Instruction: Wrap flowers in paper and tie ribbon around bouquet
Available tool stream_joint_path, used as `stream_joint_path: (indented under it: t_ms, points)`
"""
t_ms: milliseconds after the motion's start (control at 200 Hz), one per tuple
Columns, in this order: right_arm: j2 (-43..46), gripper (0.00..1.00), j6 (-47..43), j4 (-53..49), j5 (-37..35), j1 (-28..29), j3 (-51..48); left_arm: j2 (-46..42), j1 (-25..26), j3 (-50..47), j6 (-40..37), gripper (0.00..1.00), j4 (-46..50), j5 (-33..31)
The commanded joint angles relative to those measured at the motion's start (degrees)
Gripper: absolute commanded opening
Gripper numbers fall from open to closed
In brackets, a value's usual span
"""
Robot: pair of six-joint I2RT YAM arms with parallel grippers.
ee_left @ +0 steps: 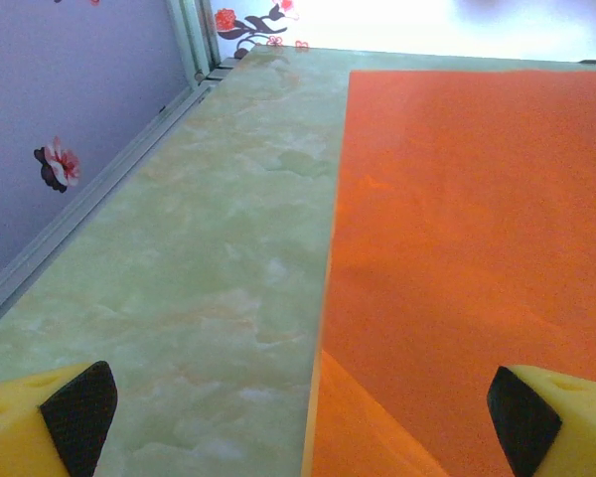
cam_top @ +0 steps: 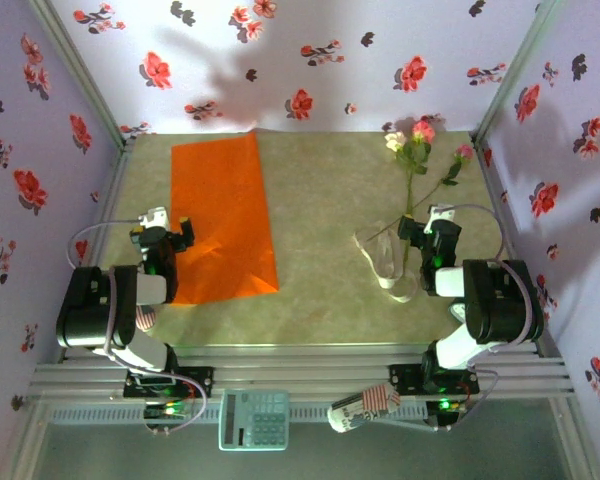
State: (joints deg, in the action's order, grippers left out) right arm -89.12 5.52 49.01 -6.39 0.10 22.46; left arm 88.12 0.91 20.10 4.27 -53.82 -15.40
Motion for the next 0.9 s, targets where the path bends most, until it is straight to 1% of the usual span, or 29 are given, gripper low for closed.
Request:
stream_joint_path:
  t_ms: [0,50,85,145,195,230,275,290,315,370,390,405,420,430,440,445,455,465,490,515,550,575,595,620,675,750,785,845,895]
  points:
    - [0.82,0.99,-0.60,3.55,-1.22,-0.01,-1.28,-0.17,0.77,-2.12,-1.31,1.00,-5.84,-1.19]
    - [4.26,0.99,-0.94,3.20,-2.10,0.31,-2.88,-1.97,2.61,-2.69,-2.07,1.00,-7.42,-4.33]
    - [8.10,0.99,-1.13,1.65,-4.40,1.02,-3.88,-3.73,4.50,-4.23,-5.62,1.00,-6.76,-5.84]
    - [16.44,0.99,-1.47,-4.81,-11.28,3.30,-3.58,-8.26,9.54,-1.79,-9.54,1.00,-0.85,-13.83]
    - [23.41,0.99,-2.62,-9.57,-13.94,4.95,-1.64,-11.88,12.23,1.65,-11.45,1.00,5.14,-17.43]
    - [26.61,0.99,-3.46,-12.85,-16.77,6.36,1.02,-13.83,13.39,3.64,-10.32,1.00,6.70,-20.03]
    - [29.21,0.99,-1.06,-21.74,-21.40,8.29,7.71,-15.96,14.85,8.13,-7.27,1.00,11.30,-23.54]
    - [29.55,0.99,2.28,-25.70,-22.47,8.38,10.36,-16.73,15.16,10.01,-5.69,1.00,13.90,-24.13]
    - [29.64,0.99,9.71,-34.53,-23.66,8.22,15.31,-18.27,15.43,13.84,-1.22,1.00,22.88,-24.16]
    - [28.57,0.99,27.15,-58.68,-20.62,7.20,27.21,-20.79,14.94,24.62,16.57,1.00,49.14,-22.77]
    - [27.49,0.99,32.86,-62.74,-20.88,7.18,29.61,-20.97,14.10,27.96,22.70,1.00,56.48,-21.24]
    - [26.51,0.99,36.13,-63.83,-19.37,7.01,30.62,-20.67,12.67,29.44,25.55,1.00,59.20,-18.44]
    - [25.58,0.99,36.92,-63.41,-15.52,6.50,31.14,-20.05,10.51,30.39,27.46,1.00,60.38,-11.62]
    - [25.27,0.99,36.88,-63.02,-14.76,6.32,31.33,-19.49,8.96,30.89,28.80,1.00,60.67,-6.89]
    - [24.21,0.99,35.66,-61.25,-8.06,5.90,31.68,-18.80,7.76,31.34,30.05,1.00,60.79,-2.43]
    - [24.21,0.99,35.66,-61.25,-8.06,5.90,31.68,-18.39,6.85,31.59,31.00,1.00,60.91,-0.29]
    - [23.00,0.99,34.37,-59.55,-2.69,5.85,32.06,-17.49,5.36,32.16,32.69,1.00,61.33,3.48]
    - [22.57,0.99,33.98,-59.12,-1.09,5.91,32.22,-16.54,4.42,32.87,34.30,1.00,62.05,6.57]
    - [20.24,0.99,32.48,-59.13,4.04,7.23,34.05,-13.96,2.33,35.37,37.80,1.00,65.74,11.15]
    - [17.66,0.99,31.10,-63.86,3.38,10.50,37.63,-11.37,1.36,38.86,40.23,1.00,71.88,12.27]
    - [13.98,0.99,27.73,-70.67,-4.33,17.31,42.59,-8.00,1.29,43.89,41.15,0.99,81.02,12.00]
    - [11.35,0.99,24.91,-73.51,-8.52,21.98,45.16,-5.45,1.29,47.05,40.83,0.96,86.66,11.89]
    - [8.52,0.99,22.90,-75.50,-10.81,26.06,47.19,-3.62,1.37,49.24,40.40,0.92,90.94,11.84]
    - [6.32,0.96,21.98,-76.66,-11.24,28.68,48.53,-1.50,1.46,51.81,39.66,0.89,95.56,11.70]
    - [0.97,0.89,21.96,-77.53,-6.76,33.04,50.74,3.08,1.47,56.58,37.70,0.86,103.29,11.66]
    - [-5.08,0.78,24.19,-74.49,1.75,36.80,51.45,9.25,1.25,60.76,34.83,0.83,109.53,11.85]
    - [-7.96,0.73,24.05,-73.04,5.21,38.51,52.42,12.18,1.07,62.40,33.95,0.78,110.70,13.03]
    - [-13.38,0.70,22.90,-74.05,6.88,41.62,56.45,16.66,1.03,64.41,33.72,0.66,110.84,15.61]
    - [-17.60,0.63,22.23,-74.53,10.19,43.32,60.20,19.53,1.40,65.06,33.80,0.61,109.23,17.97]
